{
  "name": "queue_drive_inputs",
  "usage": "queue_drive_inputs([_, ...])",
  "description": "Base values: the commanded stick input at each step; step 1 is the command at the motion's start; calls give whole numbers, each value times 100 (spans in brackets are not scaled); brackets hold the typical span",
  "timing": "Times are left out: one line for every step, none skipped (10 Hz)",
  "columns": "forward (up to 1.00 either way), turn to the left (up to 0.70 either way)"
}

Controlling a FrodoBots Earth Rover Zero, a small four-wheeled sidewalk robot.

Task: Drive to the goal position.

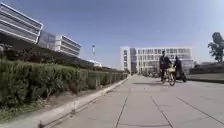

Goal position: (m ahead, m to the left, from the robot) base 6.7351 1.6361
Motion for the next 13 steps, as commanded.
queue_drive_inputs([100, 0])
queue_drive_inputs([100, 0])
queue_drive_inputs([100, 0])
queue_drive_inputs([100, 0])
queue_drive_inputs([100, -8])
queue_drive_inputs([100, -12])
queue_drive_inputs([100, -13])
queue_drive_inputs([100, -11])
queue_drive_inputs([100, -2])
queue_drive_inputs([100, 0])
queue_drive_inputs([100, -2])
queue_drive_inputs([100, -7])
queue_drive_inputs([100, -14])
